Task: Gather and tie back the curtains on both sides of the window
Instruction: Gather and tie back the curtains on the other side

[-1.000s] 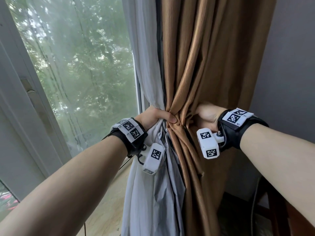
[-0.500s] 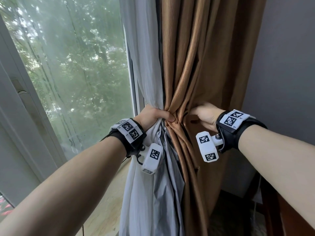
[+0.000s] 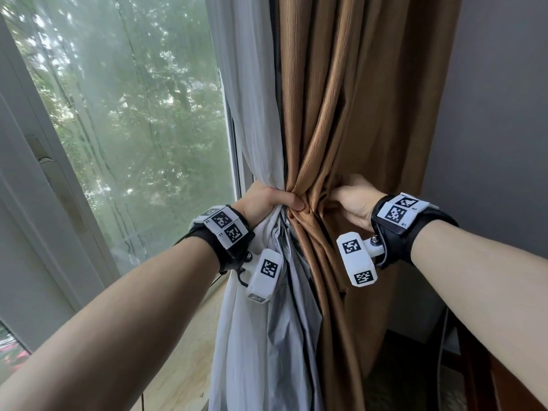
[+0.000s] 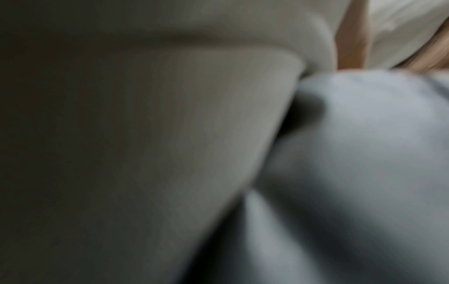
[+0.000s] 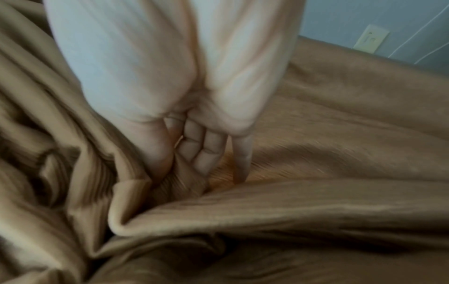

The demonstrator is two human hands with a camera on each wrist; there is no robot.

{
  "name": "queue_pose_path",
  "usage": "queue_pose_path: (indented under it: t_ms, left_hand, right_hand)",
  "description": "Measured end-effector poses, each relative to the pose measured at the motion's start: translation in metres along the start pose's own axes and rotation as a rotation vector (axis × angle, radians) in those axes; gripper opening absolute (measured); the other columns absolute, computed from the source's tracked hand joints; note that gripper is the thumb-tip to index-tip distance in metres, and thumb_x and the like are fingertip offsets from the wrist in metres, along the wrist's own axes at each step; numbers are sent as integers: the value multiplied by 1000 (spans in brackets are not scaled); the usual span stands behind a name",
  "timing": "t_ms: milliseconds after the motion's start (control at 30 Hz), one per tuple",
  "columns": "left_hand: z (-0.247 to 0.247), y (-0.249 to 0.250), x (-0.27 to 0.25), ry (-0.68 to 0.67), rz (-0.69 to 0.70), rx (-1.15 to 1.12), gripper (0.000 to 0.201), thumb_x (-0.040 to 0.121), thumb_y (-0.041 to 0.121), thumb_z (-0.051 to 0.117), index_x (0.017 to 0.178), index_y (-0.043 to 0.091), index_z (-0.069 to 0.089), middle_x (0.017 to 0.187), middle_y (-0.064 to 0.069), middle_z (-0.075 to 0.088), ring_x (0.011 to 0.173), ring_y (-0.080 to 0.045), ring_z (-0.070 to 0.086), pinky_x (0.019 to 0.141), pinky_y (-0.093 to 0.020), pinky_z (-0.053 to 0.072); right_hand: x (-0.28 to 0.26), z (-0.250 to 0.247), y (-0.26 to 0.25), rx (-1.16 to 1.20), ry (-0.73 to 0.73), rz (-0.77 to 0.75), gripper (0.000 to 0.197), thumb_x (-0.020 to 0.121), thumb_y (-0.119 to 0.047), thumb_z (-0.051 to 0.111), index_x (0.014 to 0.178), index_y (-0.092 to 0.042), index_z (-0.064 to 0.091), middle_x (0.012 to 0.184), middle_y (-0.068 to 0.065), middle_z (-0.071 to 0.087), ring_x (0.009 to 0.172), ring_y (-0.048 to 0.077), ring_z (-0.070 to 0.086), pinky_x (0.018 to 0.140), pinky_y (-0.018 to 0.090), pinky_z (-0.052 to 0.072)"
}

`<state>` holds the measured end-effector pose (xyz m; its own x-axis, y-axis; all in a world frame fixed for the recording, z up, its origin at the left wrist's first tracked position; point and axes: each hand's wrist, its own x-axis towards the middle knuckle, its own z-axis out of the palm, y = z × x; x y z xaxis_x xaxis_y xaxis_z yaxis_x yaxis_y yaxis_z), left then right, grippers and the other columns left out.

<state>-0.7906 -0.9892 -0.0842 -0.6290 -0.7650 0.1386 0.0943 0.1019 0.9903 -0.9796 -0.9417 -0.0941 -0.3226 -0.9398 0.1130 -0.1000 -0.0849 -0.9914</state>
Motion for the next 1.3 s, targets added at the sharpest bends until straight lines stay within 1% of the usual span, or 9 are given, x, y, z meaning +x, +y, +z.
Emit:
queue_pose_path:
  t_ms: [233, 400, 533, 633, 733, 833, 967, 1100, 1300]
  left_hand:
    - [1, 1, -2, -61, -33, -20, 75, 49, 4, 84, 119, -15, 64, 108, -32, 68, 94, -43, 69, 99, -62, 54]
    - [-1, 2, -2, -166, -113, -48, 55, 64, -5, 72, 119, -8, 66, 98, -25, 73, 85, -38, 74, 85, -48, 62]
    - [-2, 2, -3, -242, -190, -74, 44, 72, -3, 63, 115, -5, 67, 95, -22, 75, 82, -35, 75, 78, -44, 64]
    - [-2, 3, -1, -240, -222, -61, 44, 73, -1, 63, 116, -5, 68, 98, -24, 74, 85, -37, 74, 83, -47, 63]
    - [-2, 2, 0, -261, -247, -73, 39, 75, -1, 62, 114, -3, 70, 99, -24, 74, 86, -37, 74, 86, -47, 62]
    - [-3, 2, 3, -266, -258, -68, 41, 74, 0, 63, 114, -4, 68, 97, -23, 75, 84, -36, 75, 84, -46, 62]
    - [-3, 2, 5, -271, -246, -89, 44, 74, -2, 60, 118, -5, 65, 96, -22, 76, 84, -34, 76, 79, -43, 64]
    - [-5, 3, 6, -246, -193, -110, 44, 74, -6, 57, 118, -6, 64, 93, -20, 77, 82, -33, 77, 75, -41, 64]
    - [-4, 3, 9, -154, -107, -76, 59, 67, -11, 64, 125, -15, 58, 92, -21, 76, 82, -34, 76, 75, -42, 63]
  right_hand:
    - [4, -5, 1, 26, -25, 15, 41, 82, 22, 63, 120, 9, 68, 114, 29, 74, 110, 42, 72, 101, 54, 57]
    - [-4, -5, -1, 233, -21, 134, 21, 91, 3, 51, 103, 5, 69, 92, 22, 71, 87, 38, 67, 75, 40, 57]
    - [-5, -8, 1, 531, -147, 277, 57, 68, -34, 69, 118, -11, 56, 110, 16, 50, 104, 39, 43, 98, 46, 35]
    - [7, -13, 8, 567, -133, 335, 54, 66, -25, 70, 117, -13, 59, 115, 15, 51, 105, 36, 50, 102, 38, 27]
    - [-1, -5, 1, 442, -226, 411, 43, 98, -27, 54, 129, 0, 68, 131, 21, 68, 124, 37, 65, 114, 45, 43]
    - [-1, 3, -6, 276, -292, 372, 34, 109, -21, 47, 105, 1, 72, 97, 20, 77, 88, 31, 76, 91, 43, 62]
    - [15, -2, -3, 94, -186, 254, 22, 105, -6, 55, 120, 3, 69, 115, 27, 74, 110, 40, 72, 102, 57, 56]
    - [22, -19, -5, -127, -17, 145, 13, 97, 5, 63, 96, -4, 73, 89, 20, 73, 66, 25, 74, 67, 37, 66]
    - [24, -45, -4, -96, 132, 88, 35, 87, -13, 82, 120, -3, 73, 108, 12, 79, 100, 30, 75, 93, 39, 58]
